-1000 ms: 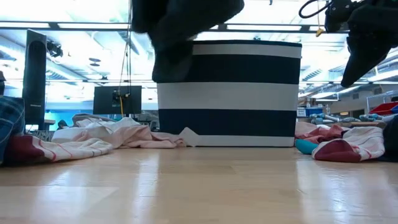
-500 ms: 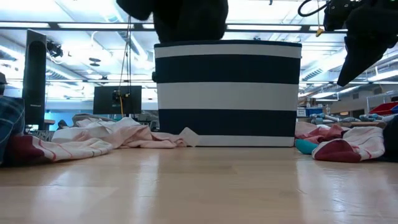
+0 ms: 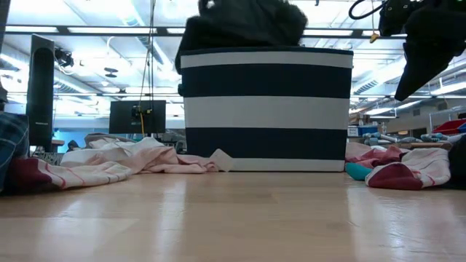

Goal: Sort clothes
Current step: Put the black shorts into the blue bin

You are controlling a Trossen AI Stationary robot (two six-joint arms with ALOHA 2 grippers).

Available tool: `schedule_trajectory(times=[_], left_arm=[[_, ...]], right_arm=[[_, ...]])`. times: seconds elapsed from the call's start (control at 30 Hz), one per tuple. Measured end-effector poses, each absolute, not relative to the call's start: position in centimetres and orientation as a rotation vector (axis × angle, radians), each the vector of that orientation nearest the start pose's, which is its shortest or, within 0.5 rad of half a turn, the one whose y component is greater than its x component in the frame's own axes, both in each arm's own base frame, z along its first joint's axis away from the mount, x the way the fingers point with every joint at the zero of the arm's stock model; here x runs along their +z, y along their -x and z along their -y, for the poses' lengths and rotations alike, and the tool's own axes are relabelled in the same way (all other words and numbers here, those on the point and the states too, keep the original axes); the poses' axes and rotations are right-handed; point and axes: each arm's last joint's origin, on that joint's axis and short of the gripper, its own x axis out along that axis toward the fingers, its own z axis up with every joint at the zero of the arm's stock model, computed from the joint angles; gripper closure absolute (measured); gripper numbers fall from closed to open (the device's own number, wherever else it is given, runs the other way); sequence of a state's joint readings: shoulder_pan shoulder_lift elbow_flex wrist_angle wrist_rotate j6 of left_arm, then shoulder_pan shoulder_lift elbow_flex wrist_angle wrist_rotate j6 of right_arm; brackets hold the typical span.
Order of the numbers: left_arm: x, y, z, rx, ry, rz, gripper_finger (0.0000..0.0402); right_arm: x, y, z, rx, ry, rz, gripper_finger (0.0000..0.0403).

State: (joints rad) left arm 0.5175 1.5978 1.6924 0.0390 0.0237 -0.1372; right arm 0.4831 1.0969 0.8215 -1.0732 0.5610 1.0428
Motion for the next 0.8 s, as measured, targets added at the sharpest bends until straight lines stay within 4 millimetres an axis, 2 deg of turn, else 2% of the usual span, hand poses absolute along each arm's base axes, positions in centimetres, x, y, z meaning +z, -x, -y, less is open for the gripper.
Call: schedule_trajectory(times=[0.1,0.3,0.6,0.8], left_arm=[[43.8,-32.8,-18.3,0.470,0.143,0.010,0.0392],[37.4,-36.7,-19.6,0.455,0.212,-0.247,0.0391],[28.1,-42.1,-20.4,0.391,0.296,-0.439,0.0386],[23.1,-43.5,-20.9,0.398,0.389,-0.556,0.0338]], right_arm=[[24.0,-16.0,-6.6,-0.623,-0.246,-0.964,0.0319],[24.0,-16.0,-6.6,-0.623,-0.247,-0.961,0.0319],[24.0,-16.1,-6.7,-0.615,-0.247,-0.954,0.0319],[24.0,-16.2,-6.7,-0.605,-0.246,-0.948,0.0319]])
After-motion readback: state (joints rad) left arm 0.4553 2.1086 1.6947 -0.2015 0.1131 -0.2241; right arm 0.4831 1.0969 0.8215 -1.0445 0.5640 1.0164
